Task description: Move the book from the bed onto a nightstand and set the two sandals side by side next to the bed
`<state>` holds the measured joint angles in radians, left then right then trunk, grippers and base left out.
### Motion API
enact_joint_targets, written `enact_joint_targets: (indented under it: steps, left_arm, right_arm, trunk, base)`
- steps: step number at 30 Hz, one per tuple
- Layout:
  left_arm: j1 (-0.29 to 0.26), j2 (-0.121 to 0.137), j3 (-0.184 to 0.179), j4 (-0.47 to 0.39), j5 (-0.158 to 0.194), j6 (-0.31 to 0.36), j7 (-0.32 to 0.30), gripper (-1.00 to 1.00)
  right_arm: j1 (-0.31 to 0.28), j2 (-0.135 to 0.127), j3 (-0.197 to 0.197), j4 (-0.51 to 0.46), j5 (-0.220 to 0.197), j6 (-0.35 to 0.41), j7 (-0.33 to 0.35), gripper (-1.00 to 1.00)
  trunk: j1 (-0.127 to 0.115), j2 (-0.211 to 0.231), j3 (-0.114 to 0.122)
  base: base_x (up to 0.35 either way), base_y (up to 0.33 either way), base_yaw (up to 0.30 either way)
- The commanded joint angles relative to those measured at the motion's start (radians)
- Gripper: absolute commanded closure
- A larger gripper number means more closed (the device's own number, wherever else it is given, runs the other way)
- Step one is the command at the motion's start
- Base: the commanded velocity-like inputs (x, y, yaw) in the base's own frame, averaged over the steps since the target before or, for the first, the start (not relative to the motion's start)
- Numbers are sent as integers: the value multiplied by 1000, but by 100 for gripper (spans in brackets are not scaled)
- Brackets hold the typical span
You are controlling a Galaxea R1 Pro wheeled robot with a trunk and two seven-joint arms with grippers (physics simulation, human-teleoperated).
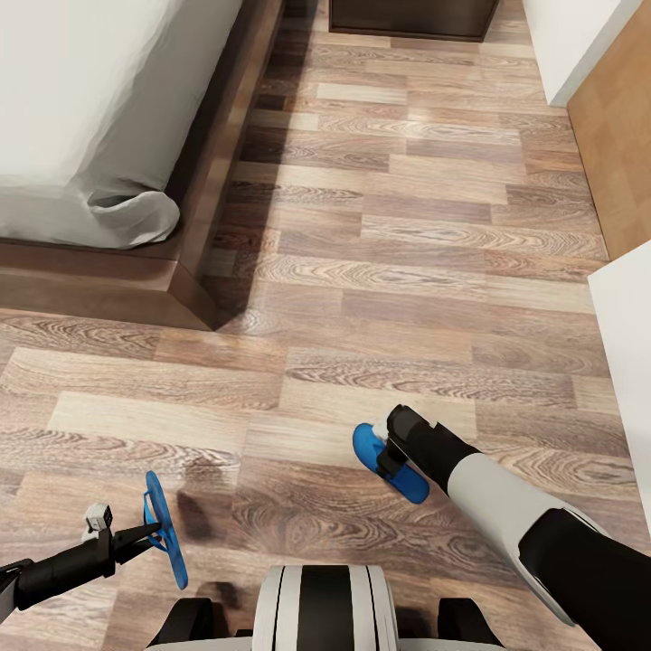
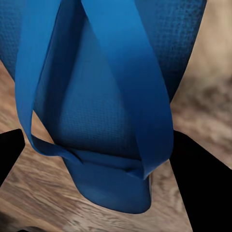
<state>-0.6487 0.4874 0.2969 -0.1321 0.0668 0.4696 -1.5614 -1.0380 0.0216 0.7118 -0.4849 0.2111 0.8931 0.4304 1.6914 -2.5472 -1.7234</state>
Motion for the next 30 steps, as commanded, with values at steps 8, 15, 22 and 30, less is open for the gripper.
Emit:
enact_joint_targets:
  steps: [8,15,22,30]
  left_arm:
    - [0,0,-7,0,7,10,-3,100]
    - [0,0,-7,0,7,11,-3,100]
    - [0,0,-7,0,7,11,-3,100]
    - [0,1,-6,0,7,11,-3,100]
  right_arm:
    - [0,0,2,-1,7,3,8,100]
    - [0,0,2,-1,7,3,8,100]
    - [0,0,2,-1,7,3,8,100]
    - [0,0,2,-1,6,3,8,100]
  trunk:
    - [0,0,-1]
    - [0,0,-1]
    - [0,0,-1]
    - [-1,0,7]
  base:
    - [0,0,0]
    - [0,0,0]
    - [0,0,0]
    - [0,0,0]
